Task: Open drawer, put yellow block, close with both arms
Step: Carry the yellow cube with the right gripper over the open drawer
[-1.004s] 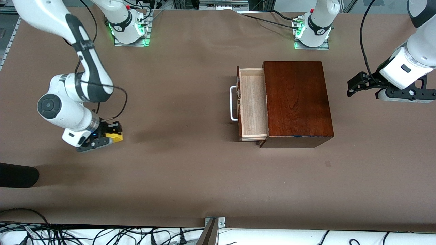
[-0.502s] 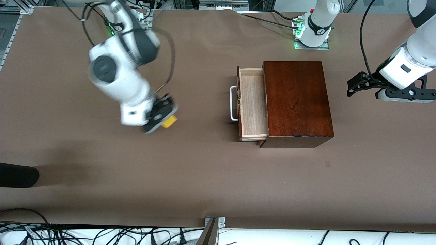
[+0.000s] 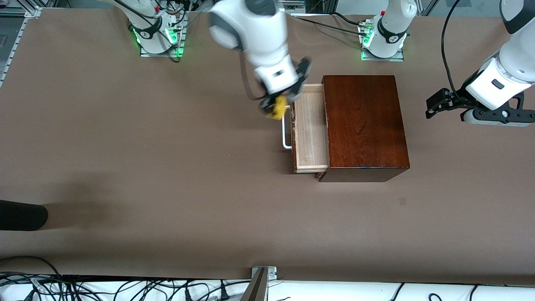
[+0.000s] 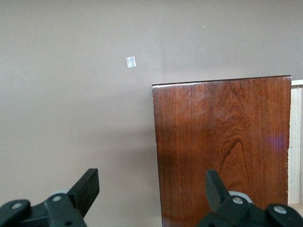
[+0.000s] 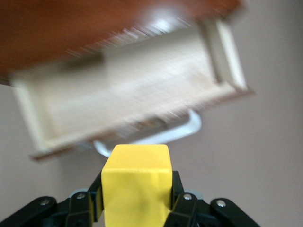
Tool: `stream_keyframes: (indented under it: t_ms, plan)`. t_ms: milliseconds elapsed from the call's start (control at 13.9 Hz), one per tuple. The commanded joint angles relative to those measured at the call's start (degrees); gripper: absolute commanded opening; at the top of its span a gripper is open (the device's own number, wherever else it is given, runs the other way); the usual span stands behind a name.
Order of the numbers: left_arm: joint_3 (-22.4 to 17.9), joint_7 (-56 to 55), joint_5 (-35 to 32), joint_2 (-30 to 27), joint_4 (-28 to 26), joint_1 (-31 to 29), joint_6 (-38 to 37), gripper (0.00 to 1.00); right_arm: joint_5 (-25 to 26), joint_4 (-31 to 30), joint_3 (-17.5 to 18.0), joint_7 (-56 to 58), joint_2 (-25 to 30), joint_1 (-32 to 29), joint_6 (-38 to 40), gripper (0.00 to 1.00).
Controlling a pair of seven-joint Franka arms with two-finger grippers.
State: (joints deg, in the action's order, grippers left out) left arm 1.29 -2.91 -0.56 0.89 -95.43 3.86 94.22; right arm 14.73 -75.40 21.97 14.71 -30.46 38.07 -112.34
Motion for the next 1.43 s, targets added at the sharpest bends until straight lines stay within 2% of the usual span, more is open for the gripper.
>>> stream_keyframes:
  t_ms: [0, 215, 574, 1363]
  plan:
    - [0.29, 0.80, -0.84, -0.37, -0.11, -0.26, -0.53, 1.00, 3.45, 10.52, -1.05, 3.12, -6.62, 6.04, 4.06, 0.00]
    - [0.29, 0.72, -0.75, -0.37, -0.02, -0.08, -0.53, 1.00, 4.78, 11.33, -1.05, 7.25, -8.30, 8.16, 2.66, 0.00]
    - [0.29, 1.07, -0.67, -0.37, -0.02, -0.17, -0.53, 1.00, 6.71, 12.47, -1.22, 13.85, -12.69, 8.34, 0.28, 0.00]
    - [0.29, -0.07, 0.13, -0.45, 0.07, -0.08, -0.79, 1.00, 6.63, 12.47, -1.57, 14.73, -16.83, 7.90, -0.95, 0.00]
